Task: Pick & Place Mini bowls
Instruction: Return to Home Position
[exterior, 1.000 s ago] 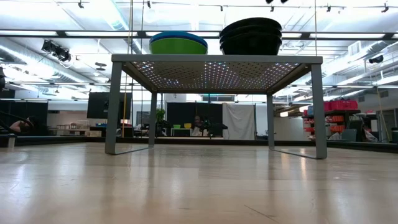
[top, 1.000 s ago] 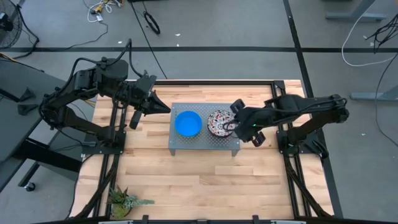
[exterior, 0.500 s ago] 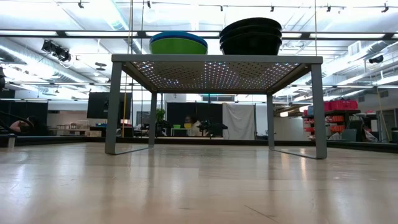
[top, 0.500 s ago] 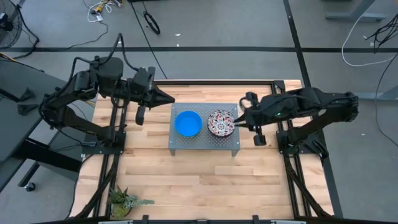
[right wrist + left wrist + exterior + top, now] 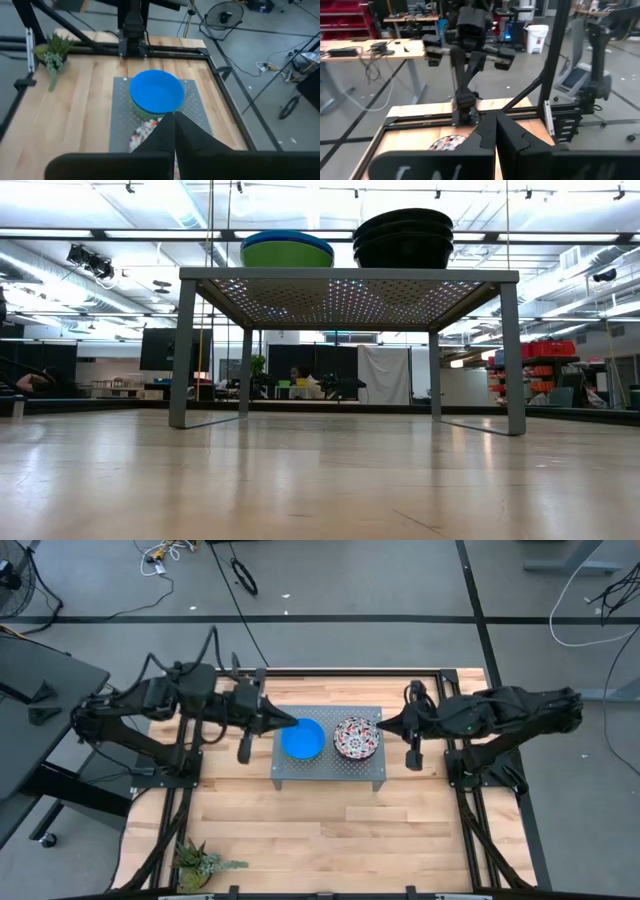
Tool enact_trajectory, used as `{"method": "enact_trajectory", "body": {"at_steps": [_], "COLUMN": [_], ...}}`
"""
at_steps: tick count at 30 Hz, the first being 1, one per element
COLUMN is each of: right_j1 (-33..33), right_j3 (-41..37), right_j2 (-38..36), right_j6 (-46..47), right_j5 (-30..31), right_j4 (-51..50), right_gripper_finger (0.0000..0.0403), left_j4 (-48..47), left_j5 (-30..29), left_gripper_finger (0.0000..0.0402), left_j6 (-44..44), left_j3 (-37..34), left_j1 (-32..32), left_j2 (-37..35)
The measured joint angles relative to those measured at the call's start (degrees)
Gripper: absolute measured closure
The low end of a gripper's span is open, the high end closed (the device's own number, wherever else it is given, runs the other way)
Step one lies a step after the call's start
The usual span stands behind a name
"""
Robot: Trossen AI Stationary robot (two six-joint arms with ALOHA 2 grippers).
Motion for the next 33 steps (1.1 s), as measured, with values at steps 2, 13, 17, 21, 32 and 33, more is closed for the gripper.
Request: {"method": "enact_trajectory", "body": {"at_steps": [2, 13, 17, 21, 32, 33], "right_j1": [0.3, 0.9, 0.9, 0.9, 0.9, 0.8], "right_j3": [-3.6, -23.3, -28.4, -32.7, -46.3, -47.5], "right_j2": [-1.2, -11.5, -16.3, -20.7, -31.7, -32.5], "right_j6": [0.9, 2.4, 2.4, 2.3, 4.5, 4.3], "right_j5": [0.3, 0.4, 0.4, 0.4, 0.6, 0.6], "right_j4": [3.6, 22.4, 25.3, 25.7, 35.6, 37.0], "right_gripper_finger": [0.0401, 0.0402, 0.0402, 0.0403, 0.0403, 0.0403], "left_j4": [3.1, 18.0, 20.5, 23.4, 35.3, 35.8], "left_j5": [0.2, 2.2, 2.2, 2.1, 0.5, 0.5], "left_gripper_finger": [0.0400, 0.0400, 0.0400, 0.0400, 0.0399, 0.0399], "left_j6": [-0.1, -3.4, -3.0, -3.9, -6.0, -6.0], "left_j3": [-2.6, -17.7, -22.7, -28.1, -43.9, -44.9], "left_j1": [-0.9, -2.0, -1.7, -1.1, -1.1, -1.1], "left_j2": [-0.5, -6.2, -9.3, -12.6, -22.6, -23.2]}}
